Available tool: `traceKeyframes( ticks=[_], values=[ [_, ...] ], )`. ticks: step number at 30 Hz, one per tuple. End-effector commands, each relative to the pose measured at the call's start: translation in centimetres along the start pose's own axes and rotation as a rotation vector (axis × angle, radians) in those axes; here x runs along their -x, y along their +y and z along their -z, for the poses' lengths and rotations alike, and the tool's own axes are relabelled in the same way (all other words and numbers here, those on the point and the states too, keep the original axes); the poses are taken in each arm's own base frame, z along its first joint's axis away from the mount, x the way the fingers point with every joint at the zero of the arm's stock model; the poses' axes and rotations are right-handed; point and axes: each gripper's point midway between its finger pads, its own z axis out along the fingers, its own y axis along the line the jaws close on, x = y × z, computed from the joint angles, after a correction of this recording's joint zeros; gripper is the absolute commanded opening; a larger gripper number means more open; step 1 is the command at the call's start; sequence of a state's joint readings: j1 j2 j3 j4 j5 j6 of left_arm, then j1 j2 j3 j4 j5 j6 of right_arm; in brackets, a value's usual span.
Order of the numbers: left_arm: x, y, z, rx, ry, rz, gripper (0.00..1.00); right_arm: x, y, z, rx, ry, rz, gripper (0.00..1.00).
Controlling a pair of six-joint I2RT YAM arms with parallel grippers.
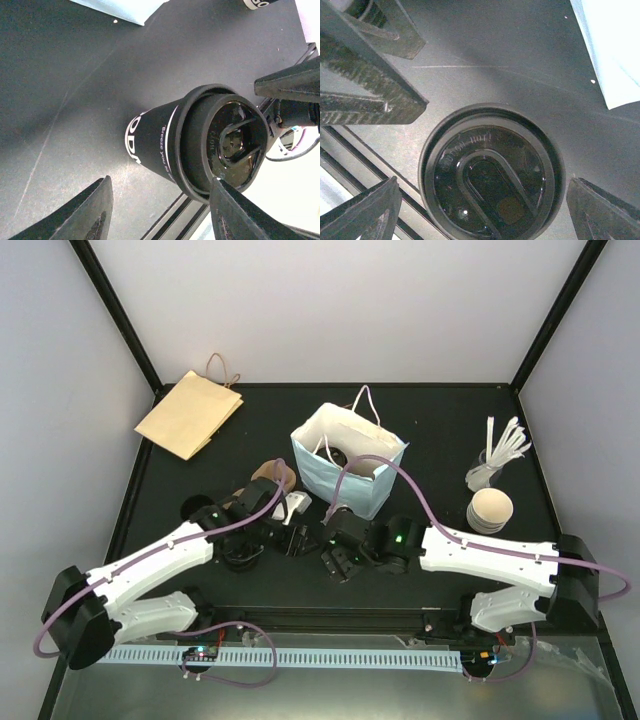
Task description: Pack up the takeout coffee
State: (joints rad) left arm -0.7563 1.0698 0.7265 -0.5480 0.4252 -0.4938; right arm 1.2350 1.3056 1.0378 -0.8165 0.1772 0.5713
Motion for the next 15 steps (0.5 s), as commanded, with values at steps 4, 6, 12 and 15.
traceKeyframes(
  ticks=[4, 6, 12, 15],
  values=[
    [0.5, -0.5, -1.4, -0.089, -0.007, 0.047, 0.52, 0.2, 0.1, -0.1, -0.046, 0.007, 0.049, 0.90],
    [0.4, -0.3, -1.6, -0.085, 0.000, 0.053, 0.51, 0.0, 0.2, -0.4, -0.049, 0.018, 0.056, 0.89],
    [-0.2, 0.3, -2.3, -0.087, 0.020, 0.068, 0.48, -0.4, 0.1, -1.1, -0.071, 0.042, 0.068, 0.86],
    [-0.4, 0.4, -2.5, -0.091, 0.025, 0.072, 0.47, -0.5, 0.1, -1.3, -0.080, 0.049, 0.071, 0.85]
  ],
)
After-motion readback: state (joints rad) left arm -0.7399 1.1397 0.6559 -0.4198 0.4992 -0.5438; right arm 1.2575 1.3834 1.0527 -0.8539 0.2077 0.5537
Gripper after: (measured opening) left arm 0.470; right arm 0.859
